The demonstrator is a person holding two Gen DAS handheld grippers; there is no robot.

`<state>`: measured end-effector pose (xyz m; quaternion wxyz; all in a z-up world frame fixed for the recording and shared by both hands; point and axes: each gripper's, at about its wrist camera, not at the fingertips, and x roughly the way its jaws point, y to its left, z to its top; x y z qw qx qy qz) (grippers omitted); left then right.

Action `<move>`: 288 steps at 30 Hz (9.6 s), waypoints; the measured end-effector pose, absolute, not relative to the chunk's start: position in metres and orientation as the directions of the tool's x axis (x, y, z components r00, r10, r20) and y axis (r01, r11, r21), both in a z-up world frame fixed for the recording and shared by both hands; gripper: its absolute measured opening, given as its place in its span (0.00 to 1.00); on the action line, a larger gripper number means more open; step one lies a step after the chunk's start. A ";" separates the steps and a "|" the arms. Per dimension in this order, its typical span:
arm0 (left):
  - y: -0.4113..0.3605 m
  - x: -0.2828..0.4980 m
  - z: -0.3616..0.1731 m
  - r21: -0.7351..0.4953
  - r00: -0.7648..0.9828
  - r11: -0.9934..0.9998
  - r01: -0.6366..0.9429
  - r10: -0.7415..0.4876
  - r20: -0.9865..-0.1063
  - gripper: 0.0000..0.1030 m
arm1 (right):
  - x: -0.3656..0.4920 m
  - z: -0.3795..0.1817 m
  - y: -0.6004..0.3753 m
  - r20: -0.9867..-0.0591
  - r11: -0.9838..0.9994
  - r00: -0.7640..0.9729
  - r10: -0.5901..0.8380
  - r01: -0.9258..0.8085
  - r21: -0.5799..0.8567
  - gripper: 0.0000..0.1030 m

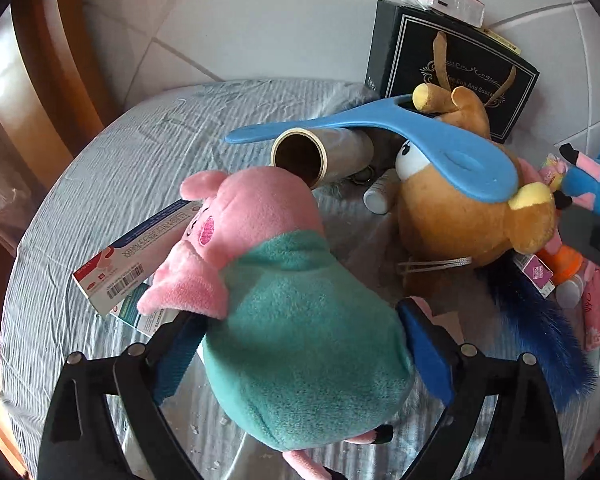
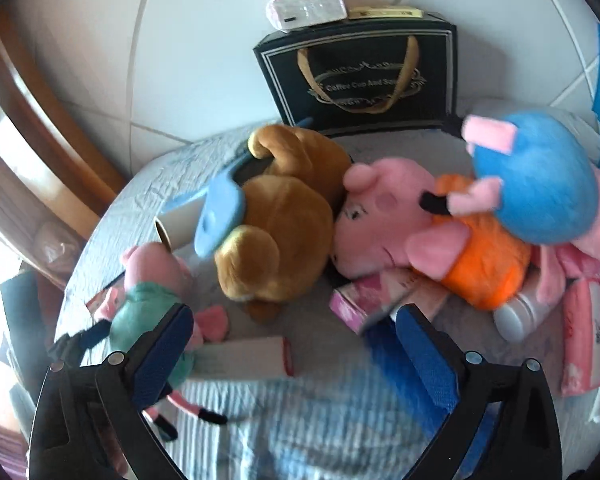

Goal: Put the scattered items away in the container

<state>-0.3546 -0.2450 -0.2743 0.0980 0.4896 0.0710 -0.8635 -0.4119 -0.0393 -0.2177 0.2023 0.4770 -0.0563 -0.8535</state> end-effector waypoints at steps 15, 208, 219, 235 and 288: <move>-0.240 -0.314 -0.283 -0.088 -0.493 -0.979 0.184 -0.015 -0.870 0.91 | -0.445 -0.255 -0.091 -0.873 -0.893 -0.296 -0.386 0.358 0.274 0.90; -0.155 -0.040 -0.288 0.006 -0.346 -0.719 0.695 -0.342 -0.874 0.71 | -0.189 -0.344 -0.051 -0.889 -0.422 -0.271 -0.369 0.901 -0.100 0.81; -0.177 -0.057 -0.312 0.042 -0.313 -0.719 0.694 -0.353 -0.882 0.74 | -0.197 -0.352 -0.074 -0.857 -0.459 -0.277 -0.434 0.887 -0.054 0.58; -0.161 -0.022 -0.184 -0.066 -0.544 -0.762 0.644 -0.396 -0.740 0.73 | -0.179 -0.252 -0.037 -0.776 -0.543 -0.358 -0.519 0.839 -0.024 0.11; 0.466 -0.347 -0.014 -0.006 -0.549 -0.949 -0.315 0.188 -0.814 0.73 | -0.289 0.051 0.590 -0.550 -0.987 -0.832 -0.073 0.141 -0.082 0.08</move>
